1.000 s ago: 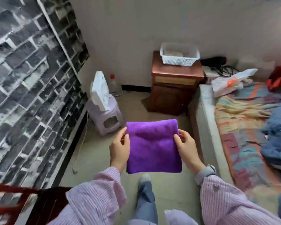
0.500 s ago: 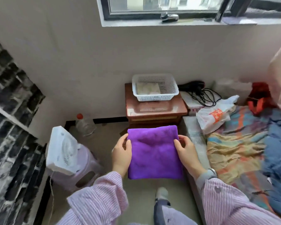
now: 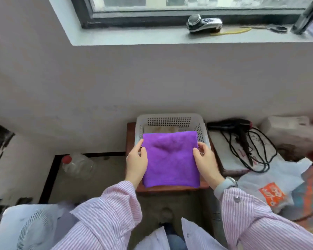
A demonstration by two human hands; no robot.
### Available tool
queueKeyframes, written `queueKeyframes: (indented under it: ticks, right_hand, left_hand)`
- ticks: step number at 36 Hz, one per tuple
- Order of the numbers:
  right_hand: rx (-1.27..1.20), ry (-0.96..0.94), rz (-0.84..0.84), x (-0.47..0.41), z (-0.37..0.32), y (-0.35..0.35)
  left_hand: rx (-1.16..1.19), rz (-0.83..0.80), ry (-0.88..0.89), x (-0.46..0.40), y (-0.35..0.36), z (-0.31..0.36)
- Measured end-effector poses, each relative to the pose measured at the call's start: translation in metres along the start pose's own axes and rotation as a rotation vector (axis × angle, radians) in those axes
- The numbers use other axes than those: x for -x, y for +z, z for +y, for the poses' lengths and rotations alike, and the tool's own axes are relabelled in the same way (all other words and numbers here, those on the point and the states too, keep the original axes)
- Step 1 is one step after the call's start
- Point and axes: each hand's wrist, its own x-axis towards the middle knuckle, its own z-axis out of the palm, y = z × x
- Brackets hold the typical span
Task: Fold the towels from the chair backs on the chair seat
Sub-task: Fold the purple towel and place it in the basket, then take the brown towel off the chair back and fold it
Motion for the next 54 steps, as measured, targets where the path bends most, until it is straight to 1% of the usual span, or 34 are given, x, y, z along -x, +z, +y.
queueKeyframes:
  ticks: [6, 11, 14, 16, 19, 21, 23, 24, 26, 27, 29, 31, 33, 36, 40, 43, 47, 52, 54]
  right_hand:
    - [-0.062, 0.015, -0.031, -0.079, -0.006, 0.020]
    - [-0.088, 0.097, -0.081, -0.123, 0.005, 0.040]
    - [-0.061, 0.122, -0.127, -0.137, 0.013, 0.056]
    - [-0.039, 0.150, -0.180, -0.142, 0.021, 0.065]
    - [-0.004, 0.184, -0.244, -0.145, 0.033, 0.076]
    - [0.014, 0.208, -0.232, -0.146, 0.039, 0.079]
    - [0.029, 0.223, -0.221, -0.149, 0.044, 0.081]
    - [0.046, 0.221, -0.217, -0.150, 0.047, 0.082]
    - [0.148, 0.153, -0.169, -0.151, 0.051, 0.083]
    - [0.264, 0.072, -0.117, -0.151, 0.051, 0.084]
    - [0.523, -0.157, -0.027, -0.151, 0.049, 0.087]
    - [0.715, -0.367, -0.064, -0.151, 0.048, 0.096]
    - [0.886, -0.471, -0.174, -0.152, 0.059, 0.108]
    - [0.963, -0.448, -0.261, -0.159, 0.081, 0.119]
    - [0.967, -0.467, -0.303, -0.168, 0.100, 0.123]
    - [0.940, -0.476, -0.326, -0.173, 0.103, 0.124]
    - [0.937, -0.461, -0.365, -0.174, 0.097, 0.124]
    - [0.996, -0.426, -0.486, -0.169, 0.071, 0.108]
    - [0.937, -0.428, -0.467, -0.165, 0.053, 0.097]
  left_hand:
    - [0.000, -0.020, -0.035, -0.075, 0.031, 0.002]
    - [-0.068, -0.058, -0.030, -0.120, 0.052, -0.007]
    - [-0.191, -0.081, -0.034, -0.137, 0.057, -0.014]
    - [-0.342, -0.106, -0.022, -0.141, 0.059, -0.019]
    - [-0.580, -0.114, 0.049, -0.138, 0.063, -0.025]
    - [-0.745, -0.099, 0.190, -0.133, 0.067, -0.027]
    - [-0.842, -0.095, 0.361, -0.130, 0.076, -0.033]
    - [-0.873, -0.117, 0.419, -0.129, 0.080, -0.036]
    - [-0.924, -0.183, 0.471, -0.129, 0.090, -0.042]
    - [-0.950, -0.202, 0.467, -0.132, 0.094, -0.045]
    - [-0.986, -0.231, 0.416, -0.141, 0.100, -0.052]
    - [-0.992, -0.221, 0.388, -0.152, 0.105, -0.061]
    - [-1.006, -0.177, 0.397, -0.160, 0.109, -0.071]
    - [-0.991, -0.153, 0.406, -0.163, 0.114, -0.086]
    - [-0.971, -0.127, 0.351, -0.163, 0.125, -0.100]
    - [-0.960, -0.114, 0.343, -0.167, 0.129, -0.106]
    - [-0.983, -0.141, 0.337, -0.168, 0.127, -0.103]
    - [-1.010, -0.235, 0.295, -0.162, 0.118, -0.076]
    - [-0.953, -0.246, 0.306, -0.159, 0.106, -0.058]
